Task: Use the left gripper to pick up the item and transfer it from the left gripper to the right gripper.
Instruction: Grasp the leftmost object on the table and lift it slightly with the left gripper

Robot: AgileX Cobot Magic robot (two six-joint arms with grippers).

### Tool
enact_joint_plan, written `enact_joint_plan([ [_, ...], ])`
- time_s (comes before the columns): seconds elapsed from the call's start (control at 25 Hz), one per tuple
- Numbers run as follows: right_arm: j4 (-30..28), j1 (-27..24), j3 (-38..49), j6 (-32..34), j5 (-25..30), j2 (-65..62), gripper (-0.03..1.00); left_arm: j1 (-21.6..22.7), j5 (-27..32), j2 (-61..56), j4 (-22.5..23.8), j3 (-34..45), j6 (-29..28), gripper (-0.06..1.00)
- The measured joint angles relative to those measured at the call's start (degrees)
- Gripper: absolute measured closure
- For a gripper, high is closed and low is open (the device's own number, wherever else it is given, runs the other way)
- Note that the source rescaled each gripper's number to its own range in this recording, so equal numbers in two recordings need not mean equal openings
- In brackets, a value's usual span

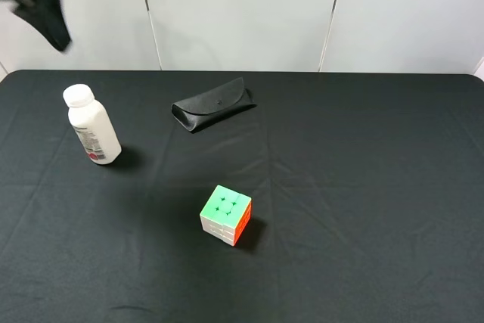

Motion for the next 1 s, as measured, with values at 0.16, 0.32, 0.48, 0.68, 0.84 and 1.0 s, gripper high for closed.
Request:
enact_joint_plan([
  [0.16,0.00,0.00,0.00,0.00,0.00,0.00,-0.03,0.00,-0.10,6.16,-0.48,0.00,0.67,-0.04],
  [0.32,0.00,0.00,0.00,0.00,0.00,0.00,-0.03,0.00,-0.10,10.36,-0.53,-0.05,2.27,-0.04],
  [0.48,0.00,0.00,0.00,0.00,0.00,0.00,-0.03,0.00,-0.21,13.81,-0.66,-0.05,3.56,-0.04],
  [0.68,0.00,0.00,0.00,0.00,0.00,0.00,-0.03,0.00,-1.60,17.35,-1.08,0.19,4.49,-0.04],
  [0.84,0.00,0.00,0.00,0.00,0.00,0.00,-0.03,0.00,-4.73,19.05,-1.14,1.75,5.07,-0.04],
  [1.0,0.00,0.00,0.00,0.00,0.00,0.00,-0.03,0.00,-9.35,19.20,-1.14,4.06,6.37,-0.04],
])
